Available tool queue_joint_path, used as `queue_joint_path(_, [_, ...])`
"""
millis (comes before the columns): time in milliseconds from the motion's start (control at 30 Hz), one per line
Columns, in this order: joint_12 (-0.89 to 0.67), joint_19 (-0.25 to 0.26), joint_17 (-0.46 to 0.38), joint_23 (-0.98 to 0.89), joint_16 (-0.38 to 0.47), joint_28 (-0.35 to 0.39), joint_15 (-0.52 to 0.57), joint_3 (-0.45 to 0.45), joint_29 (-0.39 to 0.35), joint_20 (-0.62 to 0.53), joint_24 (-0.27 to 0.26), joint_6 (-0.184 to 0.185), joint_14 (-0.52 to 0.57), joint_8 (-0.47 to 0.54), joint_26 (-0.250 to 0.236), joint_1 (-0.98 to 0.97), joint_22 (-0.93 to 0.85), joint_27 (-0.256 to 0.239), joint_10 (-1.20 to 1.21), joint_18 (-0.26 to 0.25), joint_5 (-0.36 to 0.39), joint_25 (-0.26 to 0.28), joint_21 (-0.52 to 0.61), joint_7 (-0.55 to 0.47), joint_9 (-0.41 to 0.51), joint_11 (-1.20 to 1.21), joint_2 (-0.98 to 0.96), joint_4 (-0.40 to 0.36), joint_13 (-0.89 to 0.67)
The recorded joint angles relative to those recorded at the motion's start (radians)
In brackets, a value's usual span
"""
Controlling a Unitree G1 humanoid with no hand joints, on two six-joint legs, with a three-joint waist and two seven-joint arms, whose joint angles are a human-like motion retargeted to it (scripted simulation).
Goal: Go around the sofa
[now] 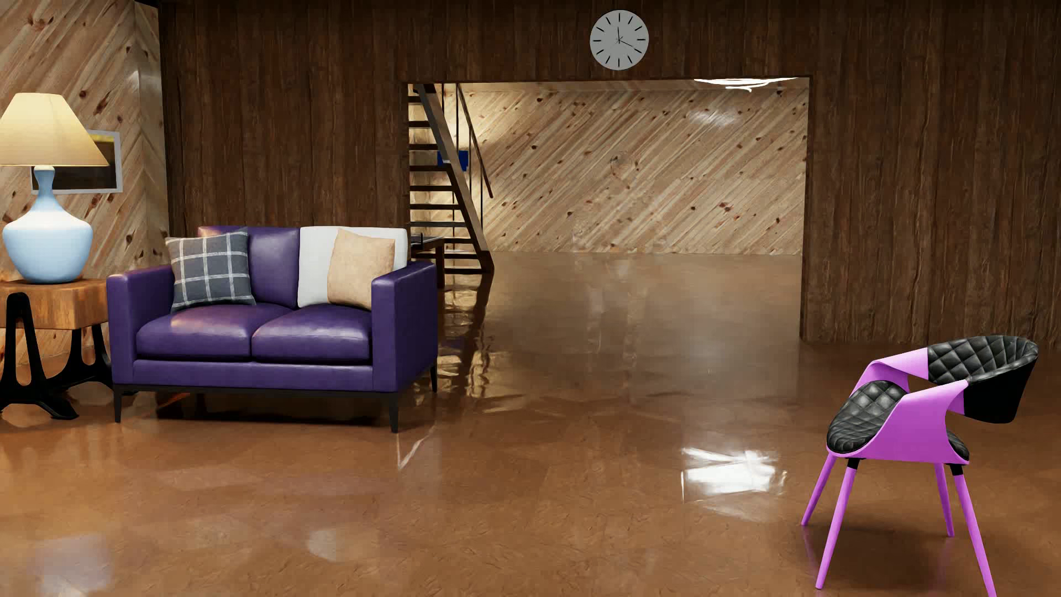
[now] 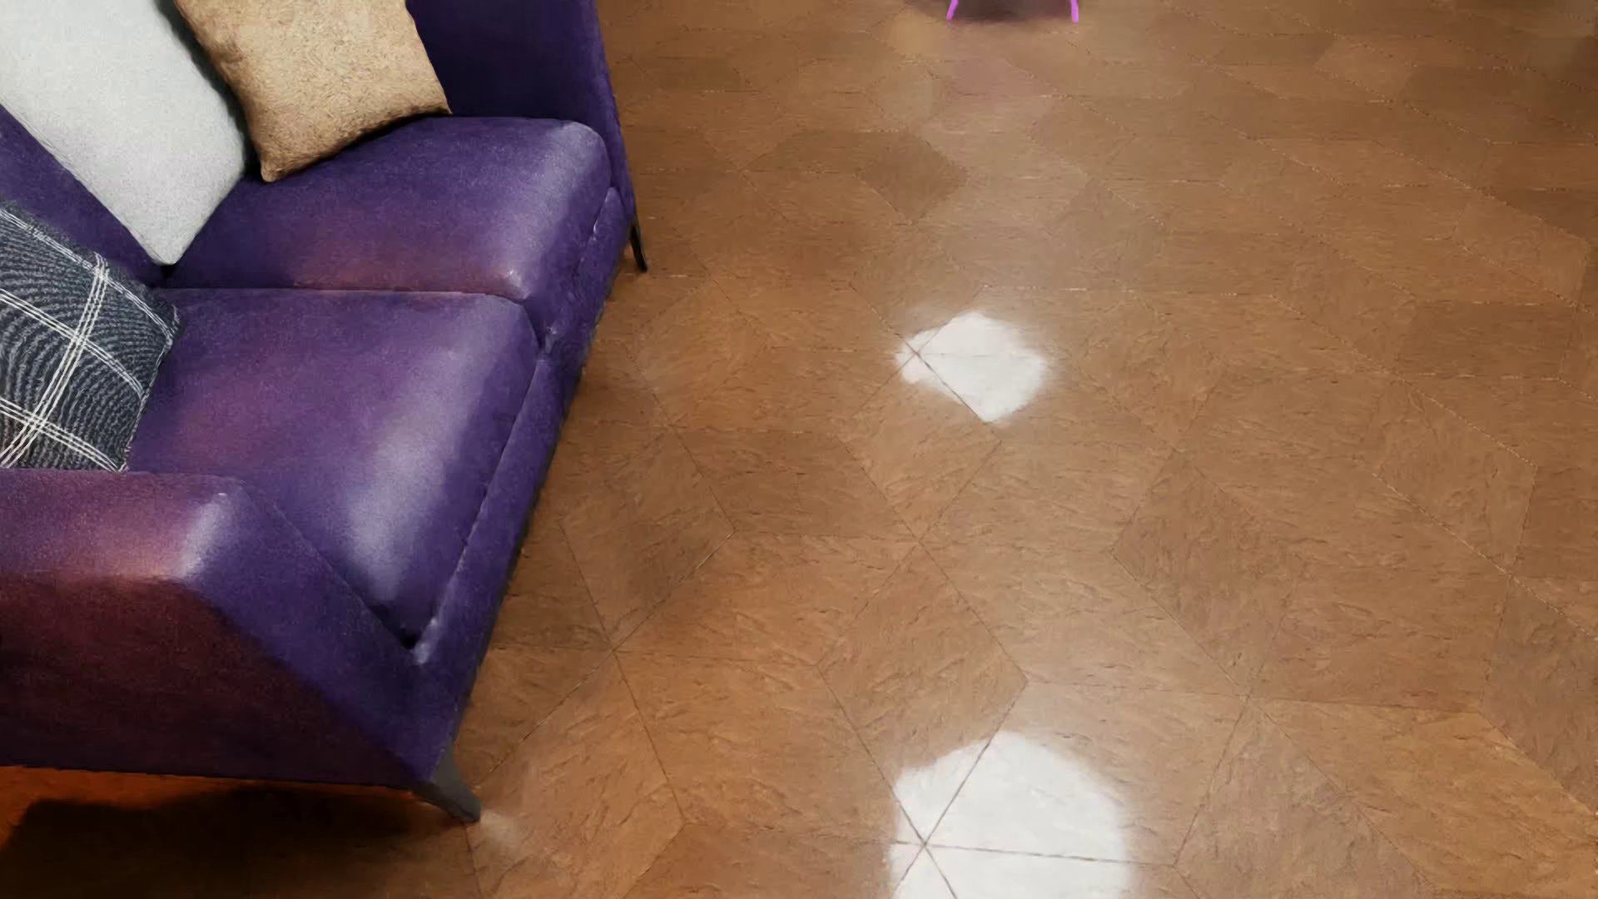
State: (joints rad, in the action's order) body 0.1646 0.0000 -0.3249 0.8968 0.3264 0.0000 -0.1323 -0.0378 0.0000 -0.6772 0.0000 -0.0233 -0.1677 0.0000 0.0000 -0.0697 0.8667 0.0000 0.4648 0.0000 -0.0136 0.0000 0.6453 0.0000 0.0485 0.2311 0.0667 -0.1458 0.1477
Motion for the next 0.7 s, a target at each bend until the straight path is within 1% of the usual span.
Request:
queue_joint_path(33, [-0.008, 0.000, -0.003, 0.013, -0.003, 0.000, -0.024, 0.026, 0.000, -0.005, 0.000, -0.001, 0.016, 0.000, 0.000, -0.025, 0.002, 0.000, 0.014, 0.000, -0.004, 0.000, -0.067, 0.000, -0.004, 0.023, -0.027, -0.010, 0.006])
queue_joint_path(67, [0.013, 0.000, 0.002, 0.009, 0.001, 0.000, -0.075, -0.031, 0.000, -0.002, 0.000, -0.015, 0.009, 0.000, 0.000, -0.016, -0.008, 0.000, 0.026, 0.000, -0.006, 0.000, -0.096, 0.000, -0.018, -0.065, 0.012, -0.025, 0.038])
queue_joint_path(100, [0.000, 0.000, -0.005, 0.005, 0.005, 0.000, -0.201, 0.005, 0.000, -0.005, 0.000, -0.003, 0.021, 0.000, 0.000, -0.022, -0.017, 0.000, 0.036, 0.000, 0.002, 0.000, -0.074, 0.000, -0.002, 0.266, -0.041, -0.018, 0.034])
queue_joint_path(133, [-0.002, 0.000, -0.005, 0.006, 0.008, 0.000, -0.226, 0.002, 0.000, -0.010, 0.000, -0.004, 0.012, 0.000, 0.000, -0.015, -0.033, 0.000, 0.053, 0.000, -0.001, 0.000, -0.080, 0.000, 0.008, 0.334, -0.087, -0.023, 0.045])
queue_joint_path(167, [0.000, 0.000, -0.007, -0.004, 0.013, 0.000, -0.217, -0.011, 0.000, 0.017, 0.000, -0.013, -0.042, 0.000, 0.000, 0.015, -0.061, 0.000, 0.037, 0.000, -0.013, 0.000, -0.075, 0.000, 0.023, 0.455, -0.156, -0.034, 0.055])
queue_joint_path(200, [-0.018, 0.000, 0.007, 0.021, 0.028, 0.000, -0.190, -0.014, 0.000, -0.025, 0.000, -0.027, -0.067, 0.000, 0.000, 0.062, -0.064, 0.000, 0.044, 0.000, -0.028, 0.000, -0.096, 0.000, 0.057, 0.574, -0.199, -0.046, 0.065])
queue_joint_path(233, [-0.038, 0.000, 0.014, 0.021, 0.038, 0.000, -0.178, -0.037, 0.000, -0.035, 0.000, -0.025, -0.084, 0.000, 0.000, 0.088, -0.071, 0.000, 0.043, 0.000, -0.028, 0.000, -0.084, 0.000, 0.076, 0.688, -0.269, -0.032, 0.067])
queue_joint_path(267, [-0.044, 0.000, 0.015, 0.013, 0.032, 0.000, -0.174, -0.096, 0.000, -0.024, 0.000, -0.019, -0.115, 0.000, 0.000, 0.113, -0.068, 0.000, 0.030, 0.000, -0.031, 0.000, -0.089, 0.000, 0.064, 0.706, -0.310, -0.018, 0.095])
queue_joint_path(300, [-0.070, 0.000, 0.008, 0.017, 0.025, 0.000, -0.168, -0.137, 0.000, -0.017, 0.000, 0.000, -0.142, 0.000, 0.000, 0.117, -0.060, 0.000, 0.014, 0.000, -0.031, 0.000, -0.079, 0.000, 0.055, 0.689, -0.387, -0.005, 0.102])
queue_joint_path(333, [-0.078, 0.000, 0.004, 0.021, 0.026, 0.000, -0.151, -0.158, 0.000, -0.014, 0.000, -0.002, -0.174, 0.000, 0.000, 0.180, -0.078, 0.000, -0.019, 0.000, -0.038, 0.000, -0.067, 0.000, 0.067, 0.618, -0.410, -0.002, 0.124])
queue_joint_path(400, [-0.105, 0.000, -0.003, 0.039, 0.029, 0.000, -0.037, -0.194, 0.000, 0.006, 0.000, 0.006, -0.267, 0.000, 0.000, 0.257, -0.104, 0.000, -0.058, 0.000, -0.045, 0.000, -0.084, 0.000, 0.064, 0.510, -0.512, 0.017, 0.147])
queue_joint_path(433, [-0.126, 0.000, -0.002, 0.070, 0.025, 0.000, 0.004, -0.204, 0.000, 0.024, 0.000, 0.007, -0.311, 0.000, 0.000, 0.298, -0.100, 0.000, -0.062, 0.000, -0.047, 0.000, -0.101, 0.000, 0.071, 0.459, -0.552, 0.022, 0.150])
queue_joint_path(467, [-0.134, 0.000, 0.000, 0.091, 0.034, 0.000, 0.035, -0.224, 0.000, 0.031, 0.000, 0.005, -0.341, 0.000, 0.000, 0.335, -0.117, 0.000, -0.066, 0.000, -0.054, 0.000, -0.089, 0.000, 0.073, 0.417, -0.583, 0.023, 0.147])
queue_joint_path(500, [-0.150, 0.000, -0.001, 0.103, 0.031, 0.000, 0.042, -0.248, 0.000, 0.038, 0.000, 0.008, -0.356, 0.000, 0.000, 0.360, -0.104, 0.000, -0.065, 0.000, -0.058, 0.000, -0.099, 0.000, 0.077, 0.388, -0.610, 0.032, 0.148])
queue_joint_path(533, [-0.152, 0.000, -0.001, 0.108, 0.038, 0.000, 0.025, -0.260, 0.000, 0.032, 0.000, 0.005, -0.355, 0.000, 0.000, 0.395, -0.107, 0.000, -0.065, 0.000, -0.062, 0.000, -0.099, 0.000, 0.081, 0.392, -0.625, 0.037, 0.152])
queue_joint_path(567, [-0.145, 0.000, -0.004, 0.107, 0.030, 0.000, 0.033, -0.282, 0.000, 0.039, 0.000, 0.008, -0.335, 0.000, 0.000, 0.425, -0.089, 0.000, -0.067, 0.000, -0.062, 0.000, -0.096, 0.000, 0.080, 0.440, -0.639, 0.051, 0.159])
queue_joint_path(600, [-0.142, 0.000, -0.013, 0.108, 0.035, 0.000, 0.031, -0.309, 0.000, -0.005, 0.000, 0.021, -0.290, 0.000, 0.000, 0.435, -0.073, 0.000, -0.041, 0.000, -0.058, 0.000, -0.084, 0.000, 0.078, 0.526, -0.661, 0.071, 0.156])
queue_joint_path(633, [-0.123, 0.000, -0.014, 0.128, 0.017, 0.000, 0.006, -0.321, 0.000, -0.005, 0.000, 0.048, -0.199, 0.000, 0.000, 0.430, -0.034, 0.000, 0.006, 0.000, -0.039, 0.000, -0.058, 0.000, 0.075, 0.590, -0.668, 0.104, 0.145])
queue_joint_path(667, [-0.077, 0.000, -0.020, 0.127, 0.017, 0.000, -0.033, -0.316, 0.000, -0.001, 0.000, 0.052, -0.067, 0.000, 0.000, 0.435, -0.049, 0.000, 0.096, 0.000, -0.023, 0.000, -0.072, 0.000, 0.079, 0.640, -0.626, 0.116, 0.141])
queue_joint_path(700, [-0.040, 0.000, -0.009, 0.126, 0.007, 0.000, -0.080, -0.300, 0.000, 0.001, 0.000, 0.046, 0.100, 0.000, 0.000, 0.370, -0.028, 0.000, 0.235, 0.000, -0.012, 0.000, -0.093, 0.000, 0.060, 0.656, -0.591, 0.129, 0.138])
